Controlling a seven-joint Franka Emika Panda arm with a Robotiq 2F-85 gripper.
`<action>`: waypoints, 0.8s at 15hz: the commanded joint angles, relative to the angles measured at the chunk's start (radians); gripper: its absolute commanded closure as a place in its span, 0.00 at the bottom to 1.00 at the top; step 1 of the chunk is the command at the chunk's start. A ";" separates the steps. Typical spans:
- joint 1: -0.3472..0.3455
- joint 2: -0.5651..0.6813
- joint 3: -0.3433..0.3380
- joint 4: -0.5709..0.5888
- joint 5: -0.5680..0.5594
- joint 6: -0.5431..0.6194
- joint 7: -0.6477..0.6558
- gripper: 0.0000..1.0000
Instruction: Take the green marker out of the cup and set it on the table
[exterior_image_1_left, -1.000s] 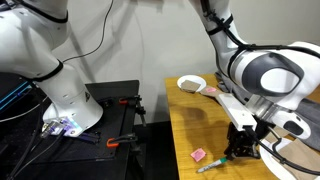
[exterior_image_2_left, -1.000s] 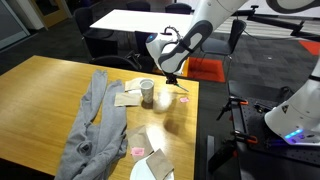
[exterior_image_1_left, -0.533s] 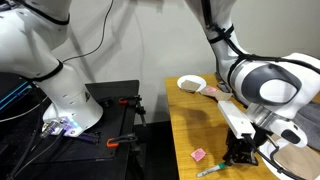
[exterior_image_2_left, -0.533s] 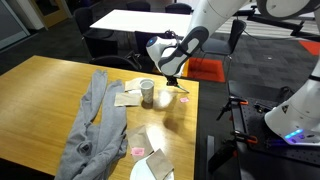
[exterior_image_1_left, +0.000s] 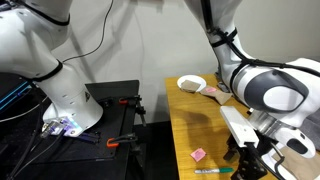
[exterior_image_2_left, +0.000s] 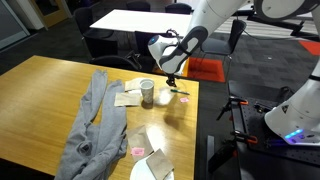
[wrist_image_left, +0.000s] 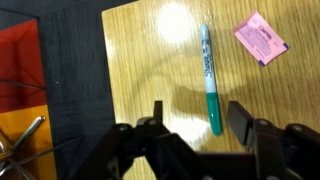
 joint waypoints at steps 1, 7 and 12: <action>-0.007 -0.046 -0.005 -0.021 -0.010 0.026 0.020 0.01; -0.004 -0.130 -0.018 -0.060 -0.020 0.066 0.025 0.00; -0.014 -0.208 -0.022 -0.096 -0.018 0.110 0.021 0.00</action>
